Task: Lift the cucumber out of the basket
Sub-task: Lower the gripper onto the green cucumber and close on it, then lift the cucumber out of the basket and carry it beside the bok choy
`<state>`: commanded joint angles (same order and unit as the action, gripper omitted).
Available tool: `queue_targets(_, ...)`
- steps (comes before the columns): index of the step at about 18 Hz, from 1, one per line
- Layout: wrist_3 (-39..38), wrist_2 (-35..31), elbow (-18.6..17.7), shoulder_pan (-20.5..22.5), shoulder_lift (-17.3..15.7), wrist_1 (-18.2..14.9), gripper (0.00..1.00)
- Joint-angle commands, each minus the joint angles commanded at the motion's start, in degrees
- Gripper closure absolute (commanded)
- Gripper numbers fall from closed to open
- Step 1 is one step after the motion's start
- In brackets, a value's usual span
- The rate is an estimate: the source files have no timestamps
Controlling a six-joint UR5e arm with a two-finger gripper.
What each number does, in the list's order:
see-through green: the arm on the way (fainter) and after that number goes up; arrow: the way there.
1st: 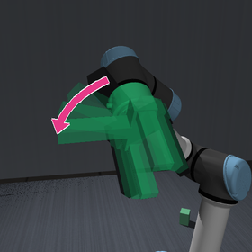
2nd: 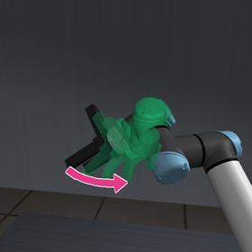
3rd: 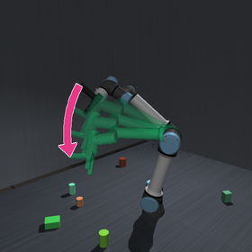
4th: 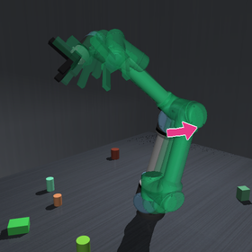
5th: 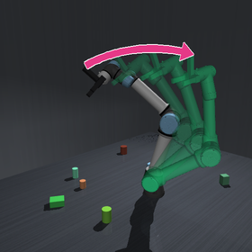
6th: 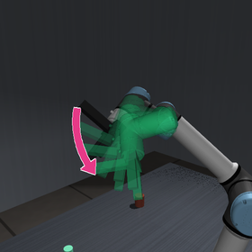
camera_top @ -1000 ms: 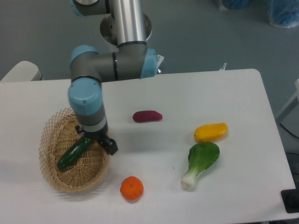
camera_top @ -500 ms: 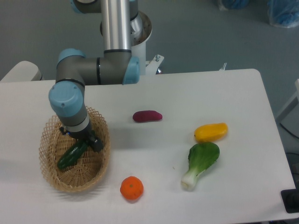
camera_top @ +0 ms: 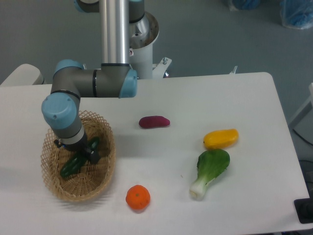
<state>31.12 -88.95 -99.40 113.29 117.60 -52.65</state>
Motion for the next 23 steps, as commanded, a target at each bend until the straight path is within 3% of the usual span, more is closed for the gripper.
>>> queue_targets(3,-1.6,0.1,0.3,0.0,-0.2,0.0,0.64)
queue_targets(5,-2.2,0.0,0.9,0.0,-0.2,0.0,0.72)
queue_targets(7,-2.2,0.3,1.8,0.1,-0.3,-0.1,0.75)
queue_targets(17,-1.4,1.3,6.5,2.7,-1.4,-0.8,0.75)
queue_targets(20,-0.8,1.9,6.9,5.5,-3.2,-0.8,0.75)
queue_targets(23,5.7,1.8,8.3,8.5,-3.9,-0.9,0.75)
